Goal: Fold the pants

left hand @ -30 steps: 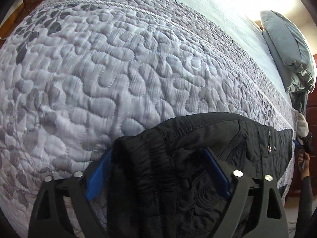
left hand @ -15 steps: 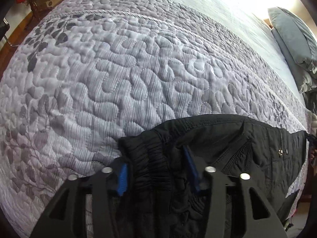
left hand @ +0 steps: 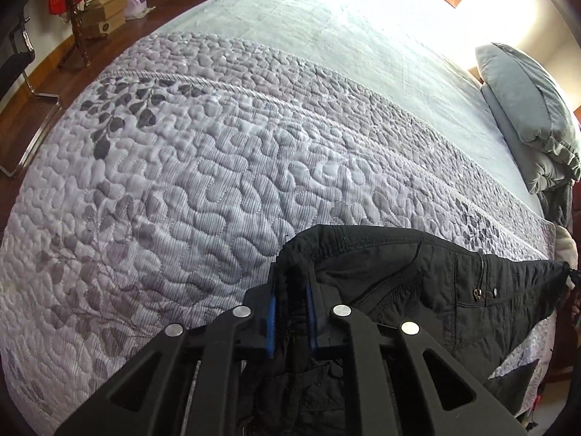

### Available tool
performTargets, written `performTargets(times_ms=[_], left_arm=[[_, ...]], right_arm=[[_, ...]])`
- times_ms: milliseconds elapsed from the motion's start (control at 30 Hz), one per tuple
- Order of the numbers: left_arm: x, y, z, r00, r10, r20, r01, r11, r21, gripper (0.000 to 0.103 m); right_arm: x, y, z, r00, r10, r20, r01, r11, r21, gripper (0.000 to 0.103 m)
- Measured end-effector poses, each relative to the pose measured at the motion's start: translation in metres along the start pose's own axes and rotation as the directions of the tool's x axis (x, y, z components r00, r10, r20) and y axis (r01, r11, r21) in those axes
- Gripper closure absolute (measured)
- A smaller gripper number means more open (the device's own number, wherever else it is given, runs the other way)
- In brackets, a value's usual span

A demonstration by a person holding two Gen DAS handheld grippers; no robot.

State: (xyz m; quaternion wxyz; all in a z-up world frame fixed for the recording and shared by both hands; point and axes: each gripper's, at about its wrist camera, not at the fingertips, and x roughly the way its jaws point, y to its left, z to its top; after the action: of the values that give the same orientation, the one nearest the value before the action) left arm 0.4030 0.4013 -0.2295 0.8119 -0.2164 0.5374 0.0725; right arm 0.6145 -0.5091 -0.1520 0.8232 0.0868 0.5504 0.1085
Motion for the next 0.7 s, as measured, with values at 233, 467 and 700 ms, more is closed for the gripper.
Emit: performTargets(times_ms=[233, 467, 700], left_arm=[[-0.045, -0.023, -0.001, 0.998, -0.034, 0.055, 0.032, 0.999, 0.039, 0.091], [-0.092, -0.03, -0.019, 0.991, -0.077, 0.112, 0.072, 0.996, 0.046, 0.091], [-0.124, -0.027, -0.045, 0.983, -0.107, 0.149, 0.102, 0.994, 0.04, 0.091]], right_arm=[[-0.07, 0.004, -0.026, 0.997, -0.019, 0.07, 0.018, 1.0, 0.018, 0.097], [-0.122, -0.001, -0.067, 0.991, -0.008, 0.136, 0.0, 0.998, 0.057, 0.097], [-0.147, -0.012, -0.118, 0.984, -0.026, 0.179, 0.009, 0.996, 0.091, 0.097]])
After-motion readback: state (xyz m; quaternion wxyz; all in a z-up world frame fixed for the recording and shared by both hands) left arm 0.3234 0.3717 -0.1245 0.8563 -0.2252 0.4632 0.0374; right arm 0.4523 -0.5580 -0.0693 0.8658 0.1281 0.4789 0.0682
